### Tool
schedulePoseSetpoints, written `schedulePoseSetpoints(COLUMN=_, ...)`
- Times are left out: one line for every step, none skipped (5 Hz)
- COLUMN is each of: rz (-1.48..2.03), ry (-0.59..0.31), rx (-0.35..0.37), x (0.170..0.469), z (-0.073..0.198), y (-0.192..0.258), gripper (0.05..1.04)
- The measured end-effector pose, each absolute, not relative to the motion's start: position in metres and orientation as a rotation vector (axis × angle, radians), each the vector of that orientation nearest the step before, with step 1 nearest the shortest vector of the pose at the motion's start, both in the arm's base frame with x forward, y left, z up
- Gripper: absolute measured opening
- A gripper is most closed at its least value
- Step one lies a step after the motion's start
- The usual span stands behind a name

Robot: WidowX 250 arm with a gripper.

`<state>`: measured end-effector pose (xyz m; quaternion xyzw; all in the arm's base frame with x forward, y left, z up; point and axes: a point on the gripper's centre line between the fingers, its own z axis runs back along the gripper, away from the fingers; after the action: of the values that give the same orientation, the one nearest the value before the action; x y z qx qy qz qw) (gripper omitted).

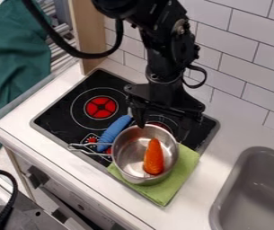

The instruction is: Take a carrots into the pot and put it in the right burners

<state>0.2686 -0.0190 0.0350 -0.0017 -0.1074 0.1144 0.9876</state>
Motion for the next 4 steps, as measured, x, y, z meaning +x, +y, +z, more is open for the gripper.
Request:
schedulePoseSetpoints(rz=0.234, ry=-0.190, rx=-0.001, x=0.263, z=0.028, y=-0.019, gripper=1.009)
schedulePoseSetpoints(rz=0.252, ry=-0.186, rx=-0.009, x=0.260, z=0.026, y=-0.019, gripper=1.009)
schedulePoseSetpoints(rz=0.294, ry=-0.179, rx=-0.023, x=0.258, z=0.024, y=-0.009, gripper=1.009)
schedulePoseSetpoints(rz=0.327, ry=-0.143, rx=-0.037, x=0.253, z=0.013, y=0.002, gripper=1.009)
